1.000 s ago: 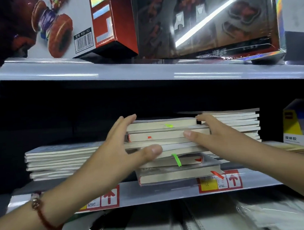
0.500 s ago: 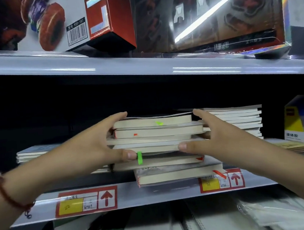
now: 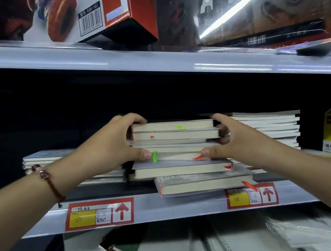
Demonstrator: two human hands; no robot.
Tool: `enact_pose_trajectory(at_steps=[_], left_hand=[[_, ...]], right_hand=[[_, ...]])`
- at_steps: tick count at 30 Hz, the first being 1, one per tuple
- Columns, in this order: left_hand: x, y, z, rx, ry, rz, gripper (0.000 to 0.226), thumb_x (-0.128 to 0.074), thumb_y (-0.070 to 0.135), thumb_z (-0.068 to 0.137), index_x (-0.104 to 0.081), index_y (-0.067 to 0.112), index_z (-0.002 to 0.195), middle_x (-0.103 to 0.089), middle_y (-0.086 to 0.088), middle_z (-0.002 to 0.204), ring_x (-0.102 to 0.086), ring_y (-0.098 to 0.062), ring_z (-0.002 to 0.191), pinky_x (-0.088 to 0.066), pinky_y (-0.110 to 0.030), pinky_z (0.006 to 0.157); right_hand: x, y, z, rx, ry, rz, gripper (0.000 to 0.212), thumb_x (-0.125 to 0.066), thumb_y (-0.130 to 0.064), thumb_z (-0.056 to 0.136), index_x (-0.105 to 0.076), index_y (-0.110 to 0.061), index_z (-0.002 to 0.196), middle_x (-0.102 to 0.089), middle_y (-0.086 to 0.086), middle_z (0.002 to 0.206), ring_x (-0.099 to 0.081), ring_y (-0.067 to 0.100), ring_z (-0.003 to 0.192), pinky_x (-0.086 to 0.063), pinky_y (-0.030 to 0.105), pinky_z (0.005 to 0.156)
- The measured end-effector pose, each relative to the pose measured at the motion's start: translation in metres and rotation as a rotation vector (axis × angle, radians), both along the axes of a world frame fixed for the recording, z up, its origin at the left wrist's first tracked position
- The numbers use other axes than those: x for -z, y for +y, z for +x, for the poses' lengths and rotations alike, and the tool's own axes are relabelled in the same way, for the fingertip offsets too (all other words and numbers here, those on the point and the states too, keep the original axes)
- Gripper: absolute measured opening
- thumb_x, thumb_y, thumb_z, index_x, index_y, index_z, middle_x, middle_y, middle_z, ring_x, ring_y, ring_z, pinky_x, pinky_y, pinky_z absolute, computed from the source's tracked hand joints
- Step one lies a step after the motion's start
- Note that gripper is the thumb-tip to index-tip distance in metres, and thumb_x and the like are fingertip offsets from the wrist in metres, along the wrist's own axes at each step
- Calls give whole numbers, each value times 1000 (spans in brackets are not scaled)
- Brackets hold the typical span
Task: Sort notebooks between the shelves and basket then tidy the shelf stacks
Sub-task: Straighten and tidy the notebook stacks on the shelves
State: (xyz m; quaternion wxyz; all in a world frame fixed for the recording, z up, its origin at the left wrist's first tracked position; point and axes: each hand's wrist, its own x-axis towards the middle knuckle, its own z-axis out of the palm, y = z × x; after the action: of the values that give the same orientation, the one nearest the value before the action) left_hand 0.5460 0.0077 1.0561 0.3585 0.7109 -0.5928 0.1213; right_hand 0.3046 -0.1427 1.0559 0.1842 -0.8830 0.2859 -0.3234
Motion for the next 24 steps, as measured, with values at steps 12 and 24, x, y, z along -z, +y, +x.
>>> enact_pose_trajectory(at_steps=[12, 24], left_hand=[[20, 11, -18, -49, -144, 31, 83, -56, 77, 72, -20, 54, 143, -24, 25, 144, -36, -6, 134, -42, -38, 110], [49, 1, -57, -159, -506, 57, 94, -4, 95, 67, -17, 52, 149, -3, 12, 165, 3, -18, 153, 3, -42, 122]], right_hand=[[20, 8, -16, -50, 51, 9, 99, -57, -71, 73, 1, -53, 150, -27, -36, 134, -46, -6, 121, -39, 20, 97], [45, 17, -43, 91, 45, -89, 86, -72, -64, 71, -22, -64, 140, -43, -36, 122, -48, -10, 100, -40, 13, 74]])
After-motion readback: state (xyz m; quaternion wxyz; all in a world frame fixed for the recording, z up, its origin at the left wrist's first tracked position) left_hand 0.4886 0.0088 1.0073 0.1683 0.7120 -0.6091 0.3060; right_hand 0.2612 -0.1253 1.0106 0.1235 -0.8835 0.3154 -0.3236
